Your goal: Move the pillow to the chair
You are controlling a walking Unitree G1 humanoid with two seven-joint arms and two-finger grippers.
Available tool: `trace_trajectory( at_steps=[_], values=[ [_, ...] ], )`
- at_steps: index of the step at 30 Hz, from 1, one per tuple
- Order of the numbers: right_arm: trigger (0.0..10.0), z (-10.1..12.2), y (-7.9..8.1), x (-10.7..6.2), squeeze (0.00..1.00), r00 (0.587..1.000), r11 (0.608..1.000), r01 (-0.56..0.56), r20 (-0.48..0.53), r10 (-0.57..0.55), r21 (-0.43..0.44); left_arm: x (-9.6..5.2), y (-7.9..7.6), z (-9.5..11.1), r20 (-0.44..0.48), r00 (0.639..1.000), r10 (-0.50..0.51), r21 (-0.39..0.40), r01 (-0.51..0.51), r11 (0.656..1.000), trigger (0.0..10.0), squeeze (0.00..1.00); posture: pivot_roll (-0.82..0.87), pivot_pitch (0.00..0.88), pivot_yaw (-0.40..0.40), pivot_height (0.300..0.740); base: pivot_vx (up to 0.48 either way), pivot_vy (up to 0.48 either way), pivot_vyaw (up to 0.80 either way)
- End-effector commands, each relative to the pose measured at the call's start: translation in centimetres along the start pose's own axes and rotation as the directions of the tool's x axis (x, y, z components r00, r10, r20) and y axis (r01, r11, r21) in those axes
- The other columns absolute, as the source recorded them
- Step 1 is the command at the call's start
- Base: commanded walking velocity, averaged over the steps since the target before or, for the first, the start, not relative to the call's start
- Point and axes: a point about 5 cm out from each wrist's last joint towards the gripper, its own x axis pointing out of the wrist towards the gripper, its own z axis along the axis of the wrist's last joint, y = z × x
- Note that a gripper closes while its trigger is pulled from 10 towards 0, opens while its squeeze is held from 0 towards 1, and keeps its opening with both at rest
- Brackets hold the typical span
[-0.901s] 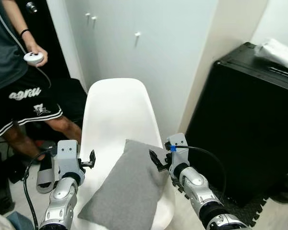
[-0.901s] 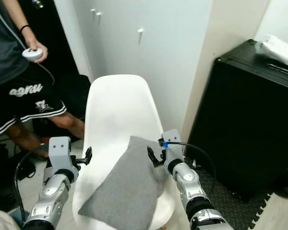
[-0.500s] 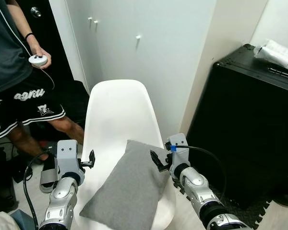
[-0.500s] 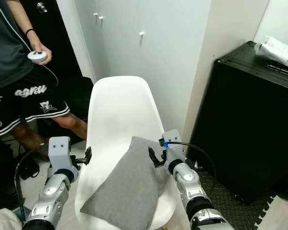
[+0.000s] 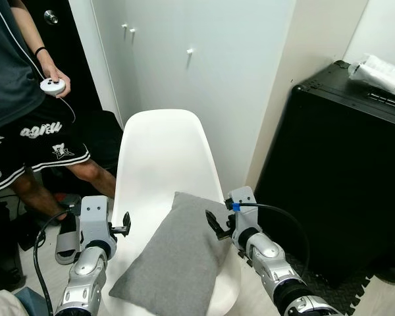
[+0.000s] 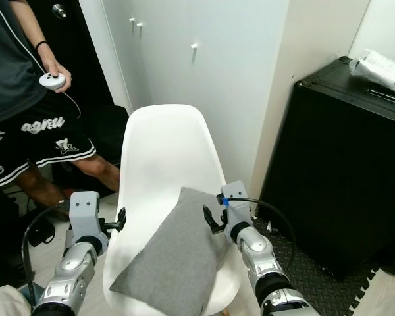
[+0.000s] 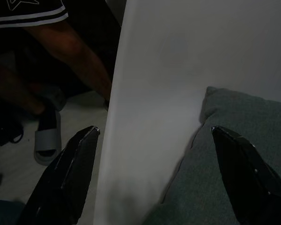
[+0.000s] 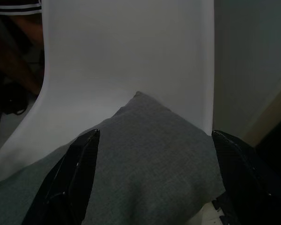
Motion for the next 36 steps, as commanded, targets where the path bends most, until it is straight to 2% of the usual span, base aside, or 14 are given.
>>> trace_trajectory(
  at_steps=[1, 36],
  values=[
    [10.0, -0.8, 0.1, -0.3, 0.0, 1.0, 1.0, 0.004, -0.022, -0.004, 0.005, -0.1, 0.1, -0.5, -0.03, 1.0, -0.001, 0.017, 0.001, 1.0, 10.0, 0.0, 0.02, 0.053, -0.027, 0.705, 0.0, 0.0, 0.0],
    [10.0, -2.3, -1.2, -1.1, 0.0, 0.989, 0.996, 0.087, -0.118, -0.087, -0.005, 0.0, -0.2, -0.6, -0.044, 0.999, -0.02, 0.03, 0.022, 0.999, 10.0, 0.0, 0.02, 0.072, -0.021, 0.705, 0.0, 0.0, -0.77]
  ],
)
